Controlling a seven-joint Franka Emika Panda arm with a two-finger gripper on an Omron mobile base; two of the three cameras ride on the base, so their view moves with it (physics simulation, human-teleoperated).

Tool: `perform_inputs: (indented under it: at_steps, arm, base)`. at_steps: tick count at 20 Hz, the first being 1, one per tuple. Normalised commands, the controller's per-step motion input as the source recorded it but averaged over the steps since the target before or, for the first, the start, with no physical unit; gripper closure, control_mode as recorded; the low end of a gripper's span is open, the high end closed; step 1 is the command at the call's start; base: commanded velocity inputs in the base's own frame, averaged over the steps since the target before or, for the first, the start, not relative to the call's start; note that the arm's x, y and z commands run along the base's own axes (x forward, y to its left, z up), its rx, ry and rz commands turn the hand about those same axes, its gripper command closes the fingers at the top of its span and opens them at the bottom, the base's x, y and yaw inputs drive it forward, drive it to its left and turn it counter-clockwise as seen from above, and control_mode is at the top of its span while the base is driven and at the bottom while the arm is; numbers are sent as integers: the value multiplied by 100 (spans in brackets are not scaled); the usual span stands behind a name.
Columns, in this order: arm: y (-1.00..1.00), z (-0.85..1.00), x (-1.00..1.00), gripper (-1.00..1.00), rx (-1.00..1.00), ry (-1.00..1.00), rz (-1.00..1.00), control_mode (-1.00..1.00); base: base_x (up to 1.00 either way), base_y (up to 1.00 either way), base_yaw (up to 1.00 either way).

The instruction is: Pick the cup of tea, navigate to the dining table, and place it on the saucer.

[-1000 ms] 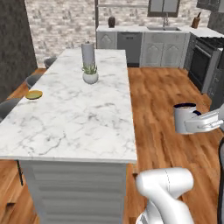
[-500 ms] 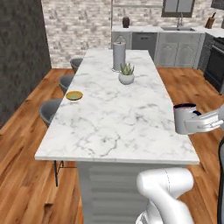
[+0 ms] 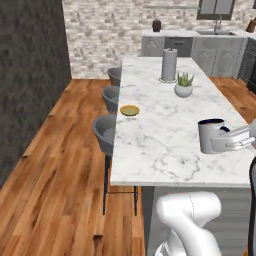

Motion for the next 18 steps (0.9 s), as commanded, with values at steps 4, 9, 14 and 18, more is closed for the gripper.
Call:
perform_inputs:
  at_steps: [4, 9, 14, 18]
  arm:
    - [0, 0, 0, 100, 0, 0, 0, 100]
    - [0, 0, 0, 100, 0, 0, 0, 100]
    - [0, 0, 0, 100, 0, 0, 0, 100]
    - [0, 0, 0, 100, 0, 0, 0, 100]
  base:
    - [4, 100, -17]
    - [8, 93, -32]
    - [19, 82, -50]
    - [20, 83, -57]
